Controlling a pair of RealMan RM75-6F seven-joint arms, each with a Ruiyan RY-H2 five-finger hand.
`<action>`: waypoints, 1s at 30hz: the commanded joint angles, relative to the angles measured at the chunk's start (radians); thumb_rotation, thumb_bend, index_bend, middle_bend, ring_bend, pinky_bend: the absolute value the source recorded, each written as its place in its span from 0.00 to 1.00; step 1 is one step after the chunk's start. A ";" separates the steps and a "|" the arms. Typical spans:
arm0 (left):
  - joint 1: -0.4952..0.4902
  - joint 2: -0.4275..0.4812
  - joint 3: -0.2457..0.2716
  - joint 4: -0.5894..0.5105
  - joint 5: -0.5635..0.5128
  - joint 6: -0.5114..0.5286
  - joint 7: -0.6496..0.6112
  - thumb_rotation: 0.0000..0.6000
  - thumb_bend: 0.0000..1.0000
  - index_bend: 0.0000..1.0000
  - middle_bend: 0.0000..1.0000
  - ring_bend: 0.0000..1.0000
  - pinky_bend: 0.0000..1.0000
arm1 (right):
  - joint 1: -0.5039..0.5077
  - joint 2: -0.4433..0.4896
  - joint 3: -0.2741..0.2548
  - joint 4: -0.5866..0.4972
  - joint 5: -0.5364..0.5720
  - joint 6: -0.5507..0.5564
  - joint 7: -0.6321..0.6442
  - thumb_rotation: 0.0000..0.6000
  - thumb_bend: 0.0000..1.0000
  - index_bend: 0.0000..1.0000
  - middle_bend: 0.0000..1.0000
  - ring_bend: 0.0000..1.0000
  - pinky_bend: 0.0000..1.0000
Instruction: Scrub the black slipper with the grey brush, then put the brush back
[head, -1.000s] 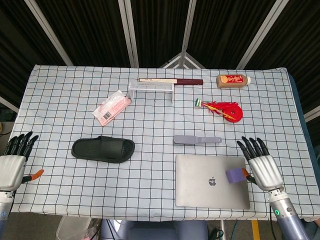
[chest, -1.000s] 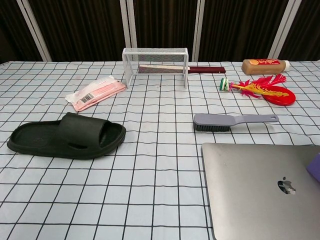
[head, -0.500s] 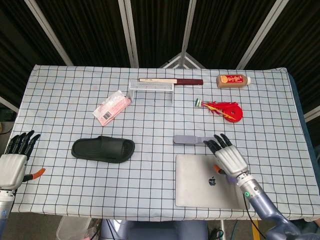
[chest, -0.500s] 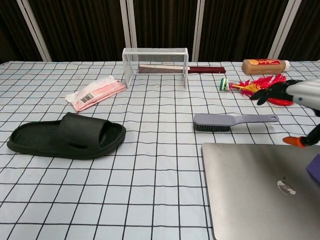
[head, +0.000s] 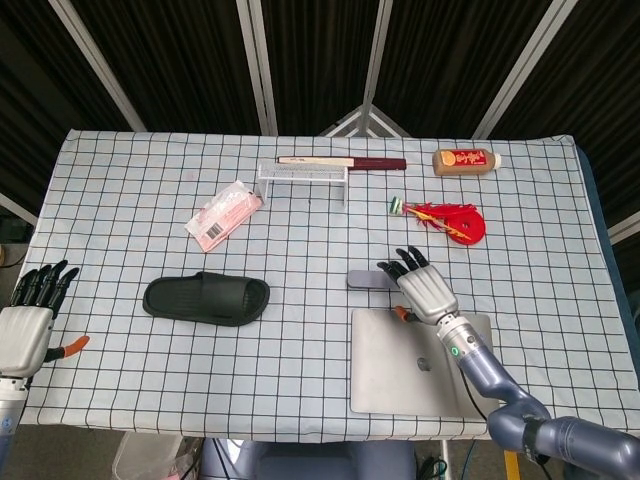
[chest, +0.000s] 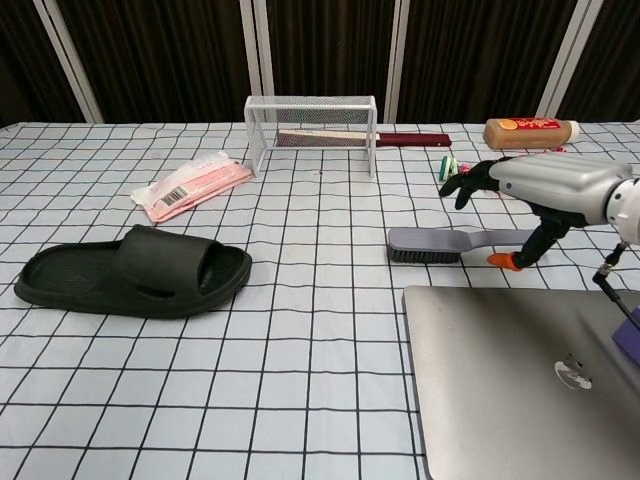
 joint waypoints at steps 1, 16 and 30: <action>-0.002 0.000 -0.001 0.002 -0.004 -0.003 0.000 1.00 0.00 0.00 0.00 0.00 0.00 | 0.019 -0.010 0.003 0.030 0.021 -0.024 0.012 1.00 0.39 0.15 0.23 0.04 0.04; -0.011 -0.006 -0.006 0.007 -0.033 -0.029 0.022 1.00 0.00 0.00 0.00 0.00 0.00 | 0.087 -0.090 -0.009 0.140 0.048 -0.051 0.017 1.00 0.39 0.21 0.27 0.07 0.05; -0.017 -0.004 -0.002 0.003 -0.042 -0.048 0.024 1.00 0.00 0.00 0.00 0.00 0.00 | 0.112 -0.145 -0.024 0.214 0.059 -0.041 0.025 1.00 0.39 0.32 0.35 0.15 0.13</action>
